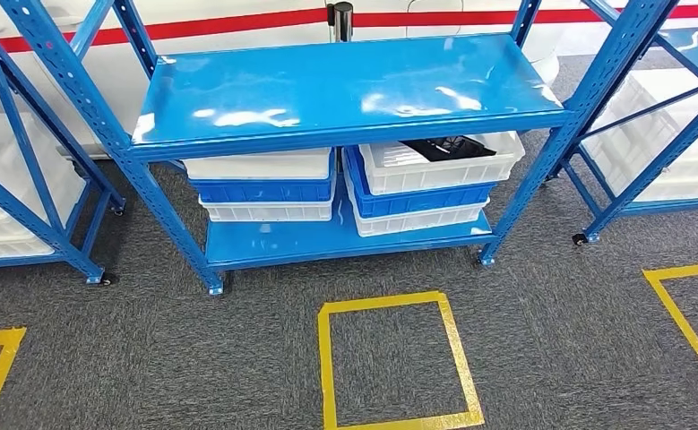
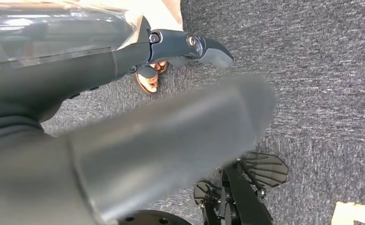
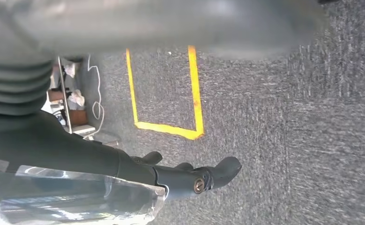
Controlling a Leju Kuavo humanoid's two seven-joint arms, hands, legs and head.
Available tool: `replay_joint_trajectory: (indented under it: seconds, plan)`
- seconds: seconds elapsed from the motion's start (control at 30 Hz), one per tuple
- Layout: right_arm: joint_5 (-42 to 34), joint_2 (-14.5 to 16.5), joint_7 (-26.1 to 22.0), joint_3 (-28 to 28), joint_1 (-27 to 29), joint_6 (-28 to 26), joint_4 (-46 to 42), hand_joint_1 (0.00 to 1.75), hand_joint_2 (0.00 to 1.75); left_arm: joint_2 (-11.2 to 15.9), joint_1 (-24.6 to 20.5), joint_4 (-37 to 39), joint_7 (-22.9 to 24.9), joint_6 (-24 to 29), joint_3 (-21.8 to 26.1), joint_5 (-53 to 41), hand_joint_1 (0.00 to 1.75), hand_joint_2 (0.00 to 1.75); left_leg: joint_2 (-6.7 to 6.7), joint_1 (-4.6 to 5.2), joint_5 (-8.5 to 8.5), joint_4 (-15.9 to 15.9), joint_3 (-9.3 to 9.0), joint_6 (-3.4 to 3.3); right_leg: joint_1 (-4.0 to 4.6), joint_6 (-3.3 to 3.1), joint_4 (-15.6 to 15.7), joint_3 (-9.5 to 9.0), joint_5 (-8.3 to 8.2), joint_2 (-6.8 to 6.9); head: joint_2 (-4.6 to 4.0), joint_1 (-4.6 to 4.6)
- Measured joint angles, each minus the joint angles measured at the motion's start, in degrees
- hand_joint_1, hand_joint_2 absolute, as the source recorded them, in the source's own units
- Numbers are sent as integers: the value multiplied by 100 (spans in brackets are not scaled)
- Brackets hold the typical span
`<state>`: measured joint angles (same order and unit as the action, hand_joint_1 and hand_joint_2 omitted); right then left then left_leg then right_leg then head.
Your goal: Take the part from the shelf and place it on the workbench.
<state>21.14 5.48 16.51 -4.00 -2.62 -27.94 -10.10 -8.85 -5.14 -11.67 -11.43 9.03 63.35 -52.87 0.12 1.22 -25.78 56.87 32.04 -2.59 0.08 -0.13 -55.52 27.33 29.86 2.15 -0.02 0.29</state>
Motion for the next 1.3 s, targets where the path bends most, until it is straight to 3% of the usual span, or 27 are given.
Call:
replay_joint_trajectory:
  seconds: [0.63, 0.87, 1.3]
  plan:
    - [17, 1, -15, -5, 11, 4, 0, 0, 175, 0, 1, 0, -49, -37, 3, 17, 0, 175, 1, -9, -7, 1, -9, -13, -4, 8, 7, -7, -5, -1, 0, -4]
    - [-142, 3, -161, -74, 29, 107, -5, 0, 175, 2, 16, -4, 292, 31, -56, -52, 0, 175, 1, -16, -7, 1, -10, -12, 4, 6, 7, -9, -3, -1, 0, -3]
    - [-749, -108, -628, -135, 324, 899, -266, 0, 175, 189, 370, -235, 555, -182, -1655, 1402, 0, 175, 1, -16, -9, 0, -12, -11, 8, 6, 7, -10, -2, -1, 0, -3]
